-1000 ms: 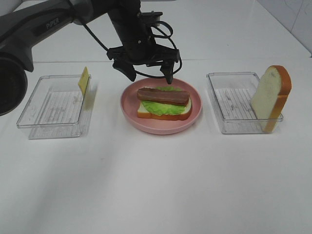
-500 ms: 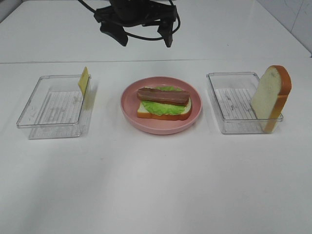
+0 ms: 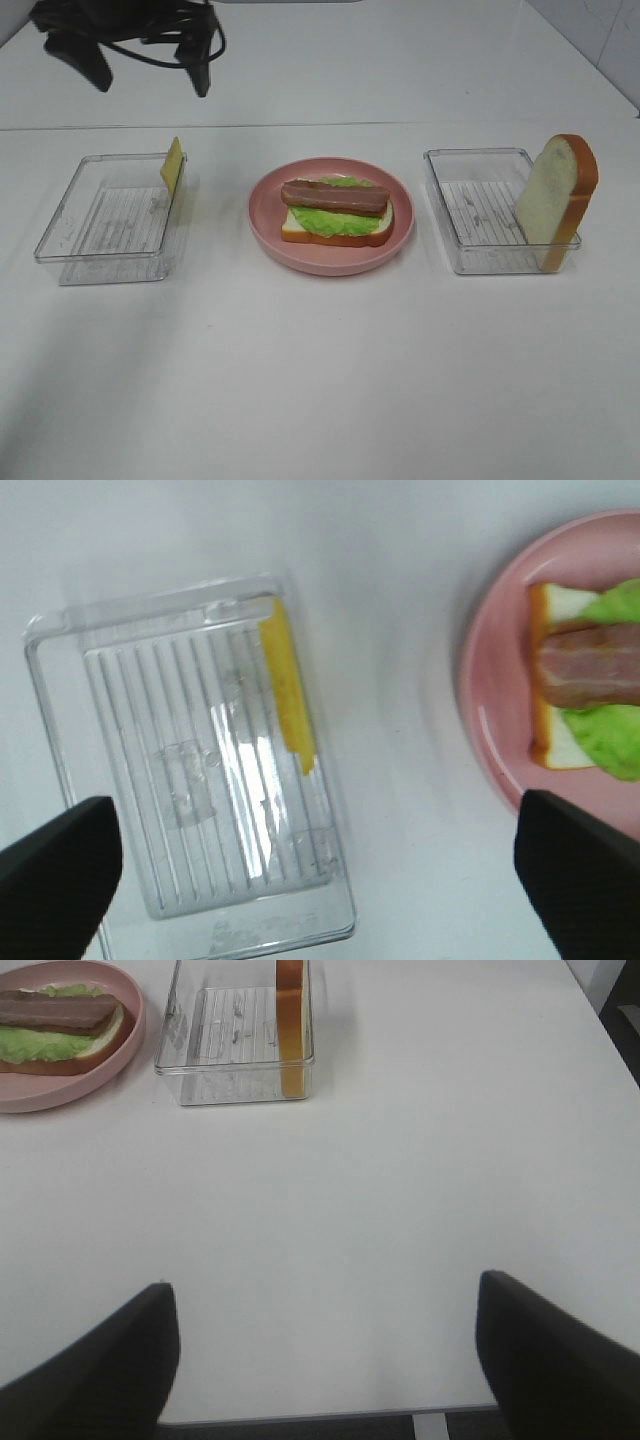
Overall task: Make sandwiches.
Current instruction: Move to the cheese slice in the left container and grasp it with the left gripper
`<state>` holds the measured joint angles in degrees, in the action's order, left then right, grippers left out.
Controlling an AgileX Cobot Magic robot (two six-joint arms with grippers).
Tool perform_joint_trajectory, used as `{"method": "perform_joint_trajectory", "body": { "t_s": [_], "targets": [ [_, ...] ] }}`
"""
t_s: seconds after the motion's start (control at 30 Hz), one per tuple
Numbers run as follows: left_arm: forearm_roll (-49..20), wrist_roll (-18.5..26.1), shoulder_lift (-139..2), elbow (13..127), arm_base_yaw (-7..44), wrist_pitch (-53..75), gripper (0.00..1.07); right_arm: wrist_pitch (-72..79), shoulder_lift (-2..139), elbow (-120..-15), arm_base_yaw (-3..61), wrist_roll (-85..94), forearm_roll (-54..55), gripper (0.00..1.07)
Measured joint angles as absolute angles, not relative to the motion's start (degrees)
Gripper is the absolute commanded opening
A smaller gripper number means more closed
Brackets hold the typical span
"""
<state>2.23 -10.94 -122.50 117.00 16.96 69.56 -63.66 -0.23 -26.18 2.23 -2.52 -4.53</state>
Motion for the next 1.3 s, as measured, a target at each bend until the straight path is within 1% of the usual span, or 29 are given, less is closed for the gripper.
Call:
{"method": "perform_joint_trajectory", "body": {
  "t_s": [0.03,0.13,0.2,0.43,0.47,0.7,0.83,0.9,0.93,1.13,1.17,1.2,1.23,1.27,1.3],
  "targets": [
    [1.1,-11.2,-122.9,115.9,15.2,69.9,1.00,-63.7,-0.2,-26.2,2.2,-2.5,-4.5,0.80],
    [0.0,-11.3,-123.2,115.8,14.7,70.0,1.00,-63.7,-0.2,-26.2,2.2,-2.5,-4.5,0.80],
    [-2.5,-11.4,-124.6,115.7,13.8,70.0,1.00,-63.7,-0.2,-26.2,2.2,-2.5,-4.5,0.80],
    [-3.1,-11.6,-128.5,116.9,13.7,70.0,0.97,-63.7,-0.2,-26.2,2.2,-2.5,-4.5,0.80],
    [-2.9,-12.3,-130.4,117.9,13.7,70.1,0.97,-63.7,-0.2,-26.2,2.2,-2.5,-4.5,0.80],
    [-2.2,-12.9,-135.6,122.9,13.7,70.0,0.97,-63.7,-0.2,-26.2,2.2,-2.5,-4.5,0.80],
    [-2.2,-13.1,-137.7,124.0,13.7,70.0,0.94,-63.7,-0.2,-26.2,2.2,-2.5,-4.5,0.80],
    [-2.1,-13.1,-138.7,124.2,13.7,70.1,0.89,-63.7,-0.2,-26.2,2.2,-2.5,-4.5,0.80],
    [-2.1,-13.1,-138.7,124.2,13.7,70.1,0.89,-63.7,-0.2,-26.2,2.2,-2.5,-4.5,0.80],
    [-2.1,-13.2,-139.6,124.4,13.7,70.1,0.81,-63.7,-0.2,-26.2,2.2,-2.5,-4.5,0.80],
    [-1.9,-13.2,-139.6,124.4,13.7,70.1,0.74,-63.7,-0.2,-26.2,2.2,-2.5,-4.5,0.80],
    [-1.9,-13.2,-139.6,124.4,13.7,70.1,0.74,-63.7,-0.2,-26.2,2.2,-2.5,-4.5,0.80],
    [-1.5,-13.2,-139.6,124.4,13.7,70.1,0.67,-63.7,-0.2,-26.2,2.2,-2.5,-4.5,0.80],
    [-1.5,-13.2,-139.6,124.4,13.7,70.1,0.67,-63.7,-0.2,-26.2,2.2,-2.5,-4.5,0.80],
    [-1.4,-13.2,-139.6,124.4,13.7,70.1,0.63,-63.7,-0.2,-26.2,2.2,-2.5,-4.5,0.80]
  ]
}}
